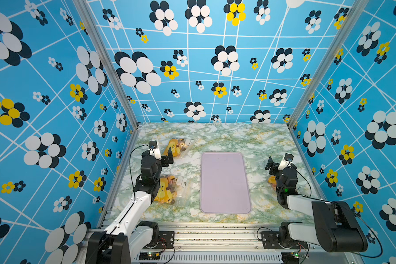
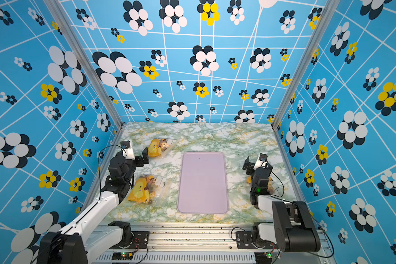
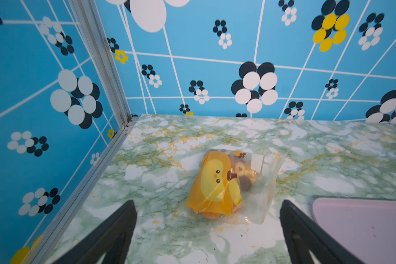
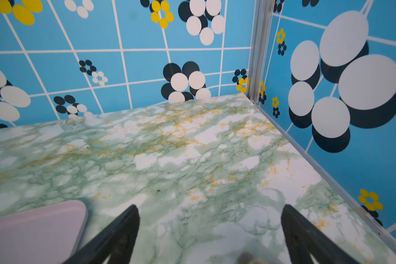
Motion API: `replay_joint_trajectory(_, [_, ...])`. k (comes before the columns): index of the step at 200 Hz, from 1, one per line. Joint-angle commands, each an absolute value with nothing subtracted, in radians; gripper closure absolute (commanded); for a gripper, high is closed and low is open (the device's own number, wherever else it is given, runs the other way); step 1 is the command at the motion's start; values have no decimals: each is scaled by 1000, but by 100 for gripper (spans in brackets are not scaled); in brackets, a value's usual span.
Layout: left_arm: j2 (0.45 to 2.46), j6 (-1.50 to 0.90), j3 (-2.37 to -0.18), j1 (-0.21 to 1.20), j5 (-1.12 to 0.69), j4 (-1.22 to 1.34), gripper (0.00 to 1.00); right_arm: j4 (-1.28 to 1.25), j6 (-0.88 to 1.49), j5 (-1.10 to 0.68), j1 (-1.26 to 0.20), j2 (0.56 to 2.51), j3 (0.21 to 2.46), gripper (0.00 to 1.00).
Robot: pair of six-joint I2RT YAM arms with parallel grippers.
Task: Pour cookies out of the ziploc bag
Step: Open the ziploc bag at the center of the board.
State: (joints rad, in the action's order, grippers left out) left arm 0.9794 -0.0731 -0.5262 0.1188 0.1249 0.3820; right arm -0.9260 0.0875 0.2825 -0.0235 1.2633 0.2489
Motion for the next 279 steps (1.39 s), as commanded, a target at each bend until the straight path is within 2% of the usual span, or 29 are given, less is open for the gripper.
replay_joint_trajectory(1, [897, -192, -604, 130, 178, 129, 1, -675, 165, 303, -35, 1175, 313, 1])
replay_joint_trajectory(32, [868, -294, -736, 130, 137, -112, 1, -416, 270, 240, -41, 1050, 405, 1])
replay_joint_trajectory(74, [1032, -336, -982, 130, -19, -411, 0, -21, 423, 141, -60, 957, 590, 1])
replay_joint_trajectory(118, [1204, -339, -1158, 132, -140, -519, 0, 232, 527, -30, -100, 1010, 762, 1])
replay_joint_trajectory(154, [1405, -361, -1354, 137, -216, -662, 0, 446, 507, -176, -151, 1141, 934, 1])
replay_joint_trajectory(161, [1439, -364, -1384, 138, -229, -671, 4, 481, 495, -206, -156, 1167, 959, 1])
replay_joint_trajectory(185, [1563, -362, -1485, 145, -242, -705, 13, 508, 469, -292, -176, 1215, 997, 1])
replay_joint_trajectory(226, [1796, -307, -1680, 197, -228, -799, 16, 506, 449, -359, -212, 1272, 1020, 1])
replay_joint_trajectory(262, [1963, -278, -1824, 232, -224, -860, 29, 460, 467, -390, -236, 1297, 996, 1])
replay_joint_trajectory(279, [2024, -250, -1876, 245, -210, -882, 30, 452, 464, -394, -245, 1310, 992, 1])
